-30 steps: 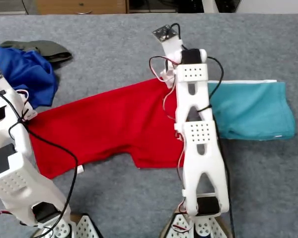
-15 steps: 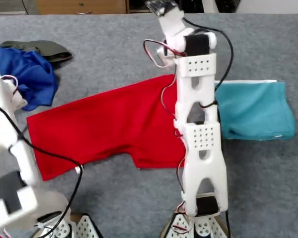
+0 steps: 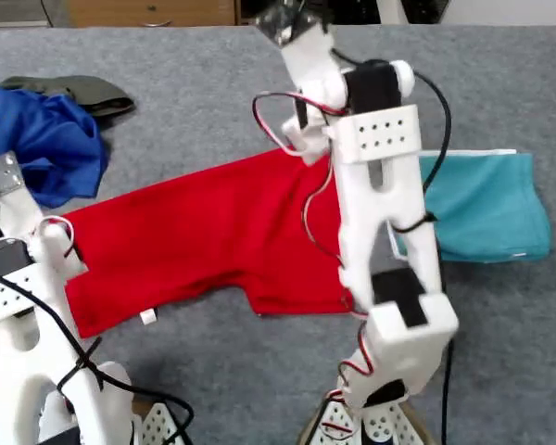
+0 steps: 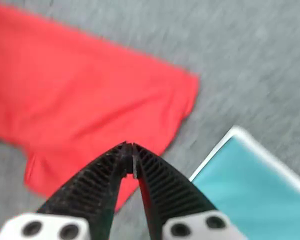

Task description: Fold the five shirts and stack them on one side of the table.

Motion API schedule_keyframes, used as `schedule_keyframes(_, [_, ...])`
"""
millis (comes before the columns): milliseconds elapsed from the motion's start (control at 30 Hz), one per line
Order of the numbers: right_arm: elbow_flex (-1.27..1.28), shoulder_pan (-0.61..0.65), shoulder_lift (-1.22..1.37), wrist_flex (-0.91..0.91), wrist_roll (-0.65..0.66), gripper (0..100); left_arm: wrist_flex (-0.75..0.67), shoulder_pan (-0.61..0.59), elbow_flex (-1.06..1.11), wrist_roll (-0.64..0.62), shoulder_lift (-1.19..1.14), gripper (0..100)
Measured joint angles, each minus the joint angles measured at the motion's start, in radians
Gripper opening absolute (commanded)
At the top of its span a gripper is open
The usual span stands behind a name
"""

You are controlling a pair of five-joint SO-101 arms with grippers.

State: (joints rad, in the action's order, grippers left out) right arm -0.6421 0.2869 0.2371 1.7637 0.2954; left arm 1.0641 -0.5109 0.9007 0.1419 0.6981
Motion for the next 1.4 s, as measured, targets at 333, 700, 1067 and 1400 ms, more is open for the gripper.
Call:
schedule_keyframes(333, [0.58,-0.021,-0.106,-0.338,0.017,0.3,0.008,0.002,0.041,0.002,-0.118,2])
schedule_keyframes(700, [1.122,-0.132,-0.16,-0.792,0.089,0.3,-0.06,0.029,0.086,-0.041,-0.347,2])
schedule_keyframes(1067, [1.212,-0.224,-0.144,-0.902,0.149,0.3,-0.043,0.029,0.04,-0.018,-0.456,2])
schedule_keyframes(1400, [1.189,-0.219,-0.147,-0.839,0.141,0.2,-0.055,-0.008,0.044,0.063,-0.413,2])
